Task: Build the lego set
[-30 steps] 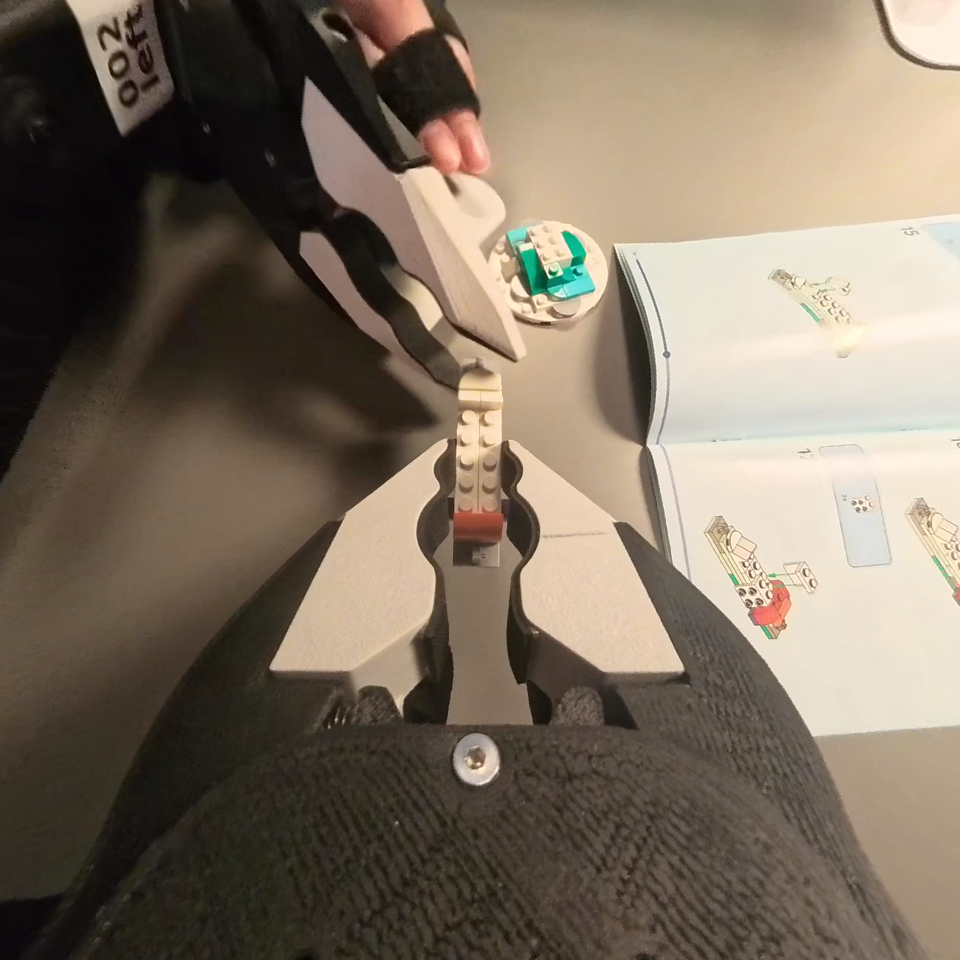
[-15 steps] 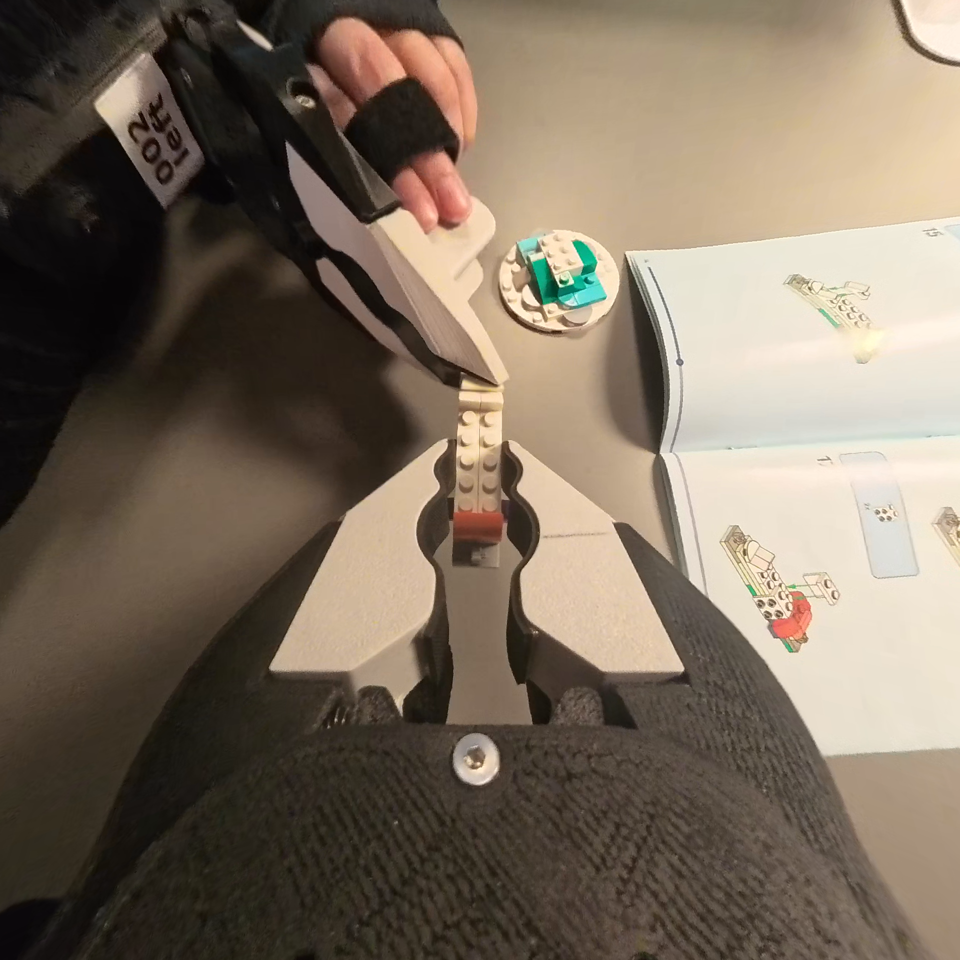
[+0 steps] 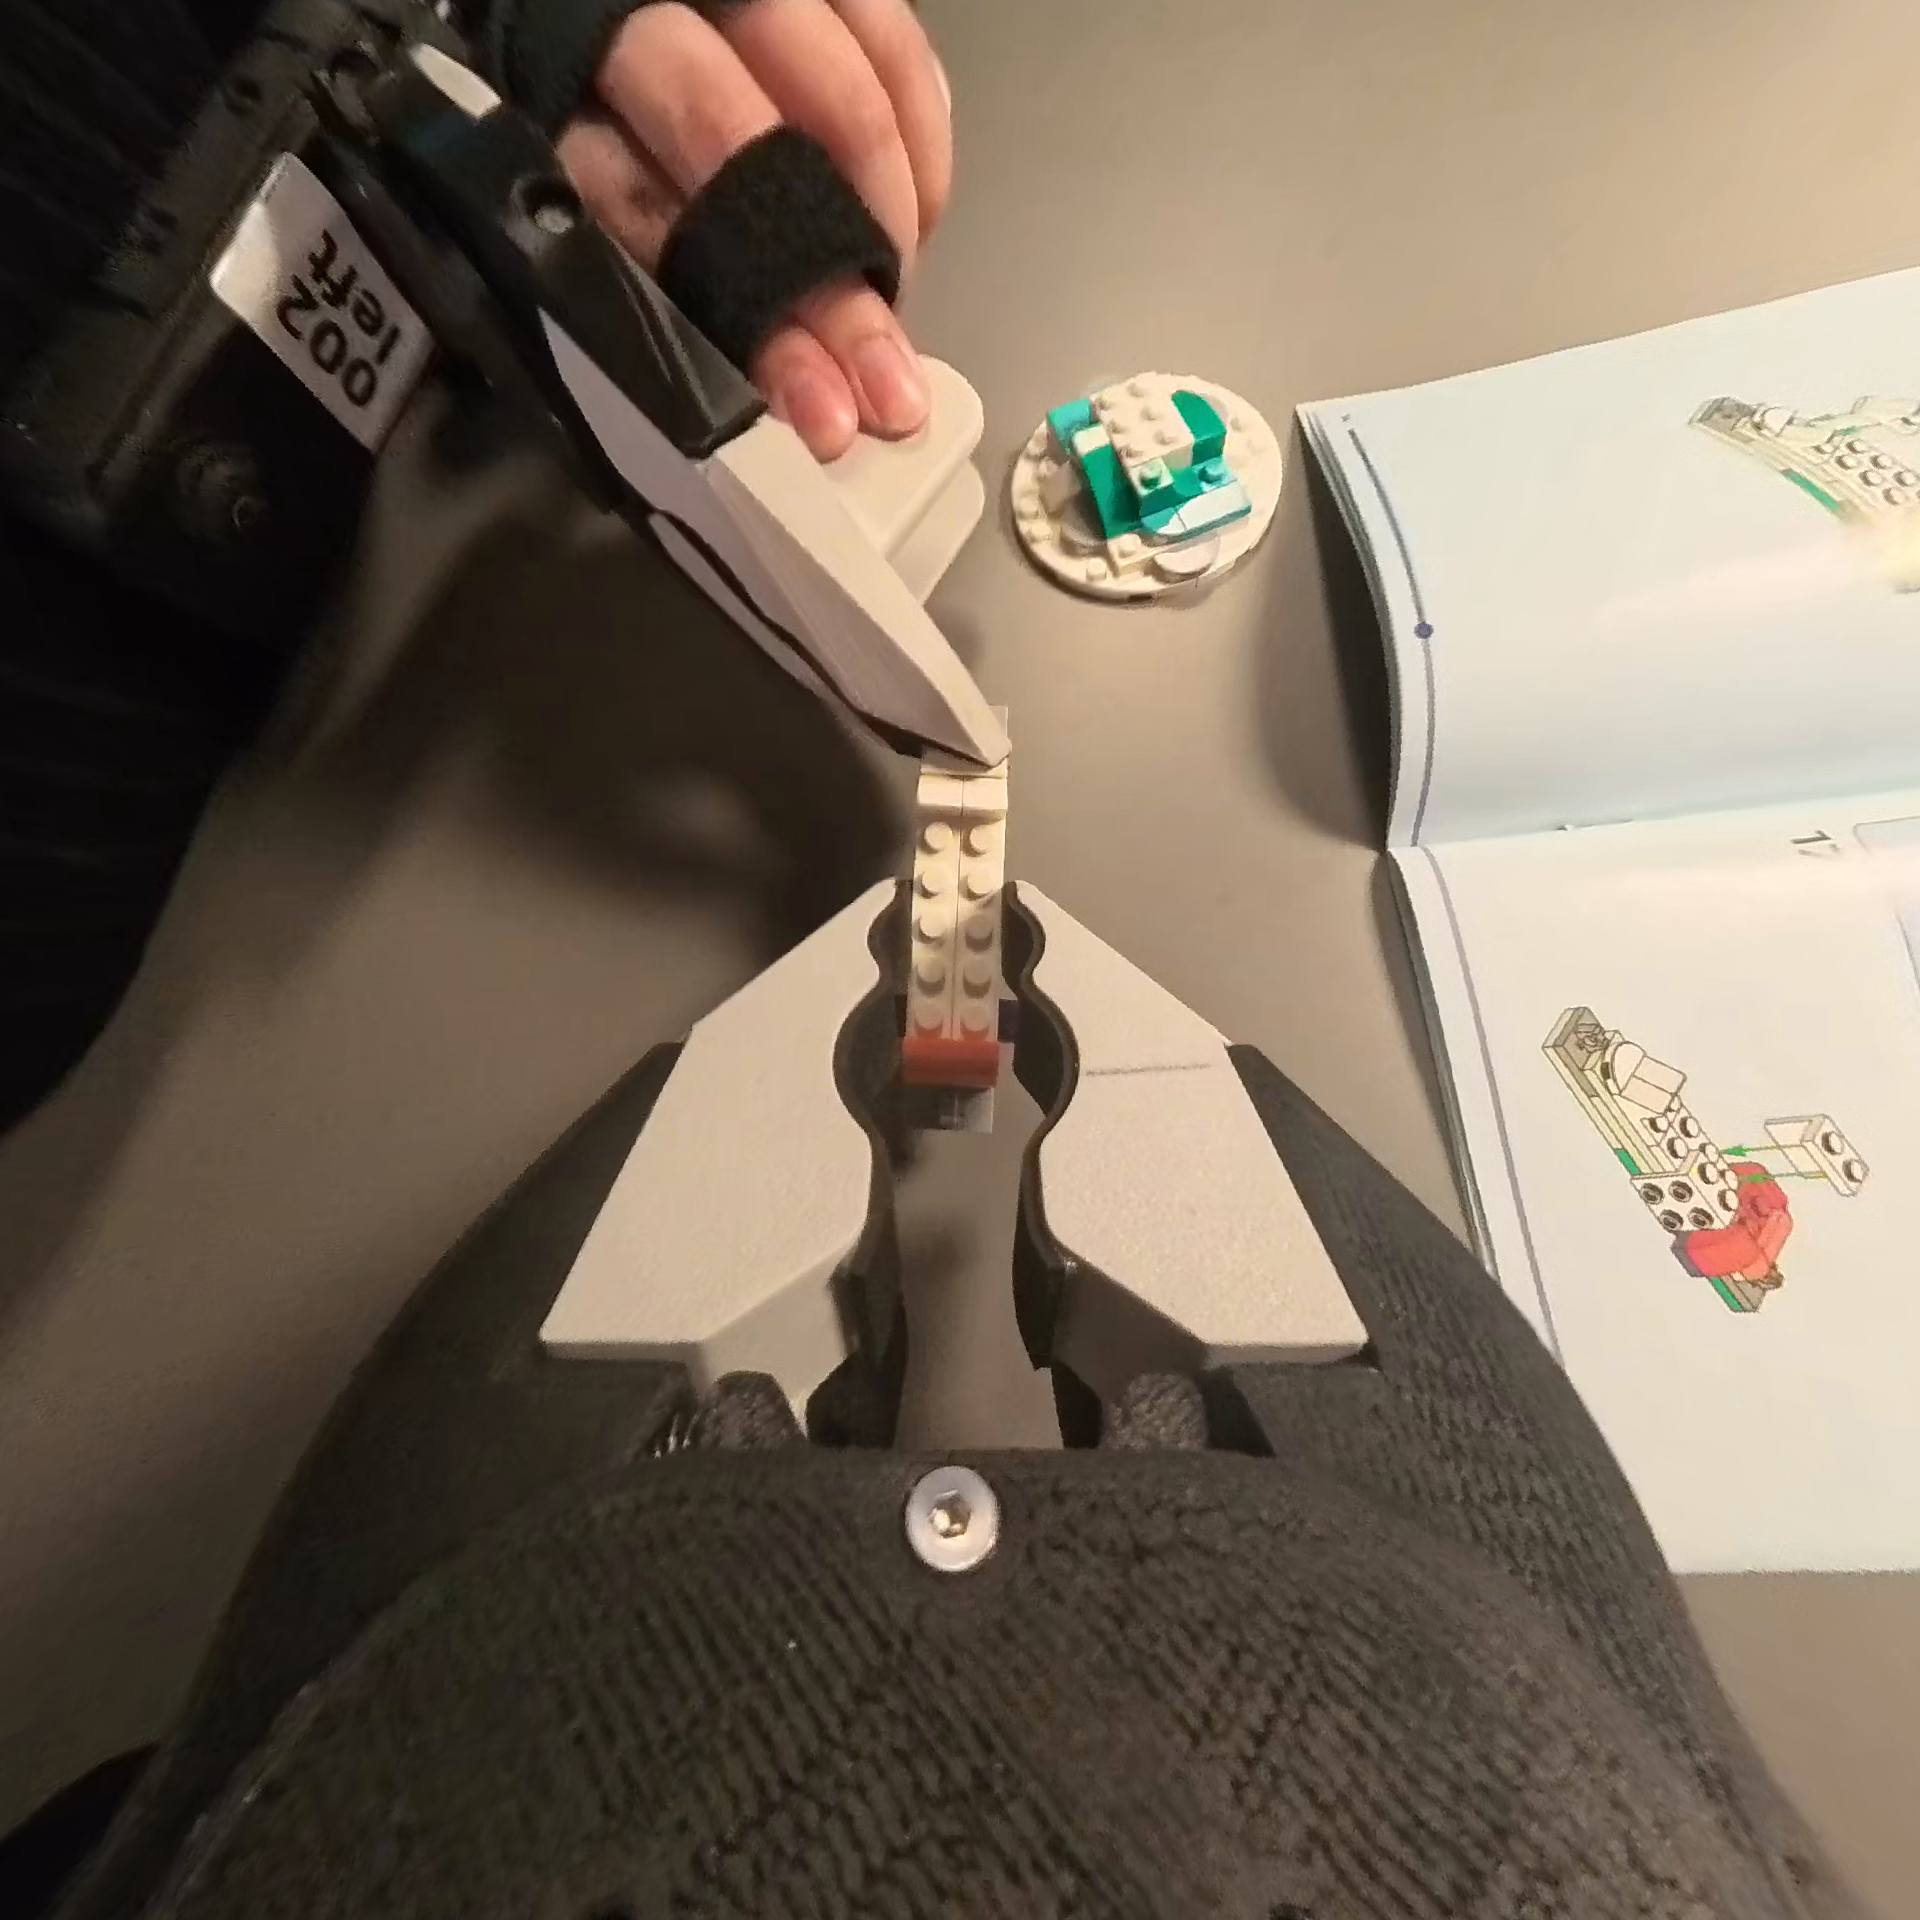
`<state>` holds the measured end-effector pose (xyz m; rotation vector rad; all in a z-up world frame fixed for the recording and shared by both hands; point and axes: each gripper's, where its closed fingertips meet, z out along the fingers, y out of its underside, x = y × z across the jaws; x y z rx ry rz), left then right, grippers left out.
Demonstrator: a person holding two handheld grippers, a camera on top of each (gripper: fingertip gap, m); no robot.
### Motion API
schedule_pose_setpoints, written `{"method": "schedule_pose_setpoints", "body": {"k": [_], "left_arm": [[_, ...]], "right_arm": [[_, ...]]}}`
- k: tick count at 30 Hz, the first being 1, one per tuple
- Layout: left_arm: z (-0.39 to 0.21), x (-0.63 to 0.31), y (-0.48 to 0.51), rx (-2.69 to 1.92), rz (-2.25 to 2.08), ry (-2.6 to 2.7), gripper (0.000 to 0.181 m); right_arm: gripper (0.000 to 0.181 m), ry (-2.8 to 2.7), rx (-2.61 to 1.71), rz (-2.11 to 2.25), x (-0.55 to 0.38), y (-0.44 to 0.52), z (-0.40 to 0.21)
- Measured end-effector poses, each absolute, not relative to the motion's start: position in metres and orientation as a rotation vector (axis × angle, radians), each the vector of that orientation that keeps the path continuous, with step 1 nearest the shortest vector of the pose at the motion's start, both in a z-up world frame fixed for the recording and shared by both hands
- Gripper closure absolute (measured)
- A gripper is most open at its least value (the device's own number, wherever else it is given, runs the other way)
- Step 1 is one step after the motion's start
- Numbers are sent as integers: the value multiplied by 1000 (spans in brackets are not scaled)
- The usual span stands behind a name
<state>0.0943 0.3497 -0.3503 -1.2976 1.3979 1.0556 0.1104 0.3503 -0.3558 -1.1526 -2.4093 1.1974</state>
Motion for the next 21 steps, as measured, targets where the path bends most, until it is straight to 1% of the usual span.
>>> {"method": "schedule_pose_setpoints", "body": {"k": [1,6,9,10,13,15,17,19,21], "left_arm": [[-350,94,350,-1327,1019,1372,171],[-350,90,353,-1497,778,1240,170],[-345,76,359,-1624,666,1080,170],[-345,71,362,-1674,623,1022,171],[-347,60,365,-1791,487,891,171],[-348,60,366,-1821,434,860,171],[-351,61,366,-1836,416,863,171],[-355,63,365,-1851,408,876,170],[-355,67,365,-1848,388,882,170]], "right_arm": [[167,-2400,-1165,1221,110,350,-354],[164,-2315,-1215,1277,104,355,-348],[142,-2212,-1105,1163,91,365,-335],[140,-2194,-1045,1082,88,367,-332],[143,-2162,-816,756,77,369,-330],[145,-2204,-722,532,75,370,-341],[153,-2217,-670,345,73,376,-351],[163,-2202,-634,256,70,379,-354],[165,-2203,-624,222,69,380,-356]]}}
